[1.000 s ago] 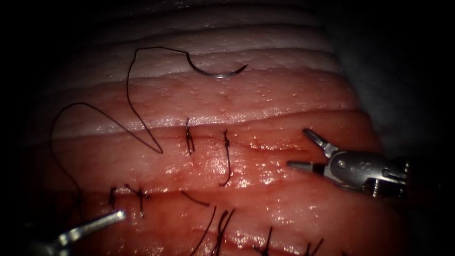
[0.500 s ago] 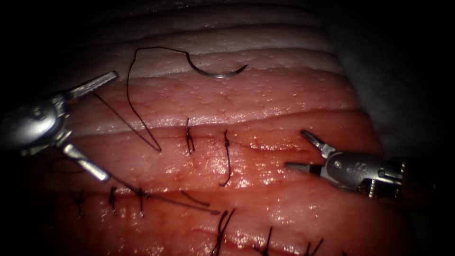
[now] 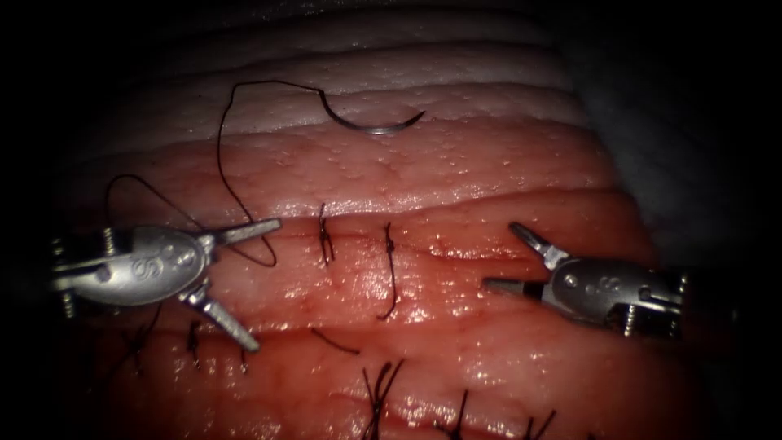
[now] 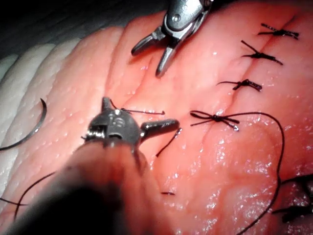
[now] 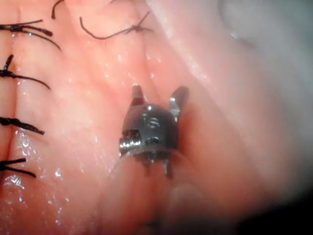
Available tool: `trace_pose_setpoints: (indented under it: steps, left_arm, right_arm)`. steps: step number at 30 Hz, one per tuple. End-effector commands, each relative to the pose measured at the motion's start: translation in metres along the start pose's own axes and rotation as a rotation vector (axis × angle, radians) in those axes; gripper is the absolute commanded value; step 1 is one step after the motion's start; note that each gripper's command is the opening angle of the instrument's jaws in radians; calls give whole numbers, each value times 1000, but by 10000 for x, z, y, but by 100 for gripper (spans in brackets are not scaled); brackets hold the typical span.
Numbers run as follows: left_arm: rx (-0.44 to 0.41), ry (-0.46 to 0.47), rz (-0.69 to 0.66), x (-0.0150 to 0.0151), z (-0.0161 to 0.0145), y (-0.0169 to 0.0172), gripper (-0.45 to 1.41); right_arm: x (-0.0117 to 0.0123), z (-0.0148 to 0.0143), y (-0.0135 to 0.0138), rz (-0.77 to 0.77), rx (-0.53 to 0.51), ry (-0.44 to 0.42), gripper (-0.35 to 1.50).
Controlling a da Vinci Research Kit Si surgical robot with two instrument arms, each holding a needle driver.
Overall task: Wound Closure
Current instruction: Pick up remaining tail of knot with left needle driver
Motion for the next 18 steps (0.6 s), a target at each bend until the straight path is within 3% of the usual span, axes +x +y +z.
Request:
trace_pose_setpoints:
  steps: [1,5,8,11,15,18]
  left_arm:
    - [6,-1,-10,1,6,-9,82]
    - [55,53,-50,17,16,-23,61]
    - [108,32,-90,28,39,-21,34]
    - [195,-12,-109,31,62,-16,20]
    - [222,-147,-218,26,100,-4,25]
    - [252,-250,-246,25,126,-5,57]
  right_arm:
    - [-1,8,-5,1,1,1,123]
    - [0,8,-5,1,1,1,120]
    - [0,6,-6,0,1,2,115]
    - [0,6,-7,0,4,-4,113]
    - [0,6,-7,-1,7,-12,106]
    - [1,7,-8,-1,8,-17,105]
